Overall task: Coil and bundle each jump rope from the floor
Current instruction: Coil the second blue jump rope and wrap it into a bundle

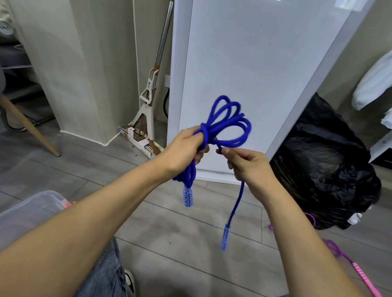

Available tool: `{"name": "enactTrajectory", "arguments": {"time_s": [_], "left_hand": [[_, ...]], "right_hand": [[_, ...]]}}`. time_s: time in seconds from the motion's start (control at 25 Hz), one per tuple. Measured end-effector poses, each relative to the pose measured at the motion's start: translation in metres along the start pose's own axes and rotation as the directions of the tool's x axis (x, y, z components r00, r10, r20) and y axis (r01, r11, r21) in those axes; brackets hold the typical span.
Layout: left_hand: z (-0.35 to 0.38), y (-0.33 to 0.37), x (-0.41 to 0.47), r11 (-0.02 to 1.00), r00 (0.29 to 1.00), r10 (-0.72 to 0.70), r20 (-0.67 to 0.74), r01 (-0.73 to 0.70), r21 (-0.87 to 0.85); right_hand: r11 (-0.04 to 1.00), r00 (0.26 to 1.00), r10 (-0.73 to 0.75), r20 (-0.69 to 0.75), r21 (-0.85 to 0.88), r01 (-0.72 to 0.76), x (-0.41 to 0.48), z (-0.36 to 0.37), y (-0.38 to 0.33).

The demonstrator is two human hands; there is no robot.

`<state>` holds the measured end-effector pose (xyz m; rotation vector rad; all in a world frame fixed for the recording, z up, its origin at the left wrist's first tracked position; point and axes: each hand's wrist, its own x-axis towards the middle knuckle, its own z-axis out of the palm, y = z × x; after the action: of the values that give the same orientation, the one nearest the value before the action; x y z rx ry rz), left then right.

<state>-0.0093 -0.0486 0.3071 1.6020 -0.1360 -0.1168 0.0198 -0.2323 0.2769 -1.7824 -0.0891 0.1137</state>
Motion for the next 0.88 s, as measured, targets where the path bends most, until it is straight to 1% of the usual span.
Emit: {"name": "enactTrajectory", "arguments": {"time_s": [0.04,0.12,0.2,0.28,0.32,0.36,0.4,0.44,0.48,0.52,0.56,0.6,0.64,0.68,0.72,0.8,0.84,0.88], "left_hand": [[-0.003,-0.003,0.003,0.998,0.997,-0.066,-0.043,0.065,-0.028],[-0.010,-0.008,0.009,0.984,0.980,-0.160,-0.120,0.168,0.064],[-0.016,-0.015,0.015,0.964,0.960,-0.202,-0.193,0.229,0.134],[-0.021,-0.024,0.021,0.944,0.936,-0.193,-0.294,0.259,0.206],[-0.022,-0.028,0.022,0.916,0.926,-0.169,-0.339,0.274,0.293],[-0.023,-0.032,0.022,0.875,0.924,-0.133,-0.360,0.280,0.395],[-0.024,-0.035,0.022,0.822,0.933,-0.093,-0.347,0.269,0.502],[-0.025,-0.039,0.021,0.752,0.957,-0.058,-0.285,0.229,0.617],[-0.025,-0.040,0.020,0.675,0.983,-0.051,-0.175,0.163,0.720],[-0.025,-0.041,0.018,0.597,0.997,-0.058,-0.043,0.069,0.800],[-0.023,-0.039,0.014,0.526,0.994,-0.066,0.085,-0.038,0.850],[-0.020,-0.037,0.012,0.476,0.980,-0.058,0.193,-0.142,0.868],[-0.016,-0.033,0.008,0.461,0.961,-0.051,0.270,-0.217,0.860],[-0.013,-0.028,0.005,0.474,0.945,-0.034,0.327,-0.273,0.837],[-0.010,-0.022,0.000,0.510,0.930,-0.023,0.368,-0.306,0.804],[-0.007,-0.013,-0.006,0.610,0.911,0.008,0.412,-0.331,0.720],[-0.005,-0.011,-0.009,0.652,0.915,0.035,0.403,-0.326,0.684],[-0.001,-0.009,-0.011,0.694,0.927,0.054,0.372,-0.303,0.653]], "right_hand": [[0.998,1.000,-0.009,0.002,-0.063,0.009,-0.001,0.002,-0.001],[0.971,0.997,-0.051,0.052,-0.232,0.062,-0.005,0.003,0.000],[0.912,0.990,-0.028,0.137,-0.403,0.082,-0.011,0.005,0.000],[0.832,0.972,-0.015,0.234,-0.536,0.142,-0.017,0.014,-0.006],[0.765,0.960,-0.046,0.277,-0.608,0.212,-0.020,0.020,-0.011],[0.663,0.941,-0.097,0.325,-0.684,0.305,-0.023,0.026,-0.016],[0.546,0.915,-0.159,0.371,-0.739,0.394,-0.027,0.031,-0.021],[0.457,0.887,-0.227,0.403,-0.760,0.462,-0.029,0.034,-0.026],[0.421,0.863,-0.296,0.409,-0.755,0.502,-0.030,0.035,-0.029],[0.424,0.848,-0.355,0.394,-0.741,0.521,-0.029,0.032,-0.030],[0.469,0.843,-0.403,0.356,-0.711,0.524,-0.028,0.028,-0.029],[0.542,0.852,-0.431,0.297,-0.669,0.508,-0.025,0.023,-0.027],[0.616,0.865,-0.446,0.232,-0.622,0.484,-0.024,0.017,-0.027],[0.680,0.881,-0.440,0.176,-0.576,0.455,-0.022,0.010,-0.027],[0.742,0.901,-0.410,0.143,-0.522,0.421,-0.022,0.004,-0.028],[0.883,0.953,-0.253,0.168,-0.363,0.298,-0.020,-0.010,-0.029],[0.947,0.966,-0.155,0.205,-0.248,0.204,-0.019,-0.016,-0.027],[0.989,0.970,-0.050,0.237,-0.121,0.081,-0.018,-0.022,-0.023]]}}
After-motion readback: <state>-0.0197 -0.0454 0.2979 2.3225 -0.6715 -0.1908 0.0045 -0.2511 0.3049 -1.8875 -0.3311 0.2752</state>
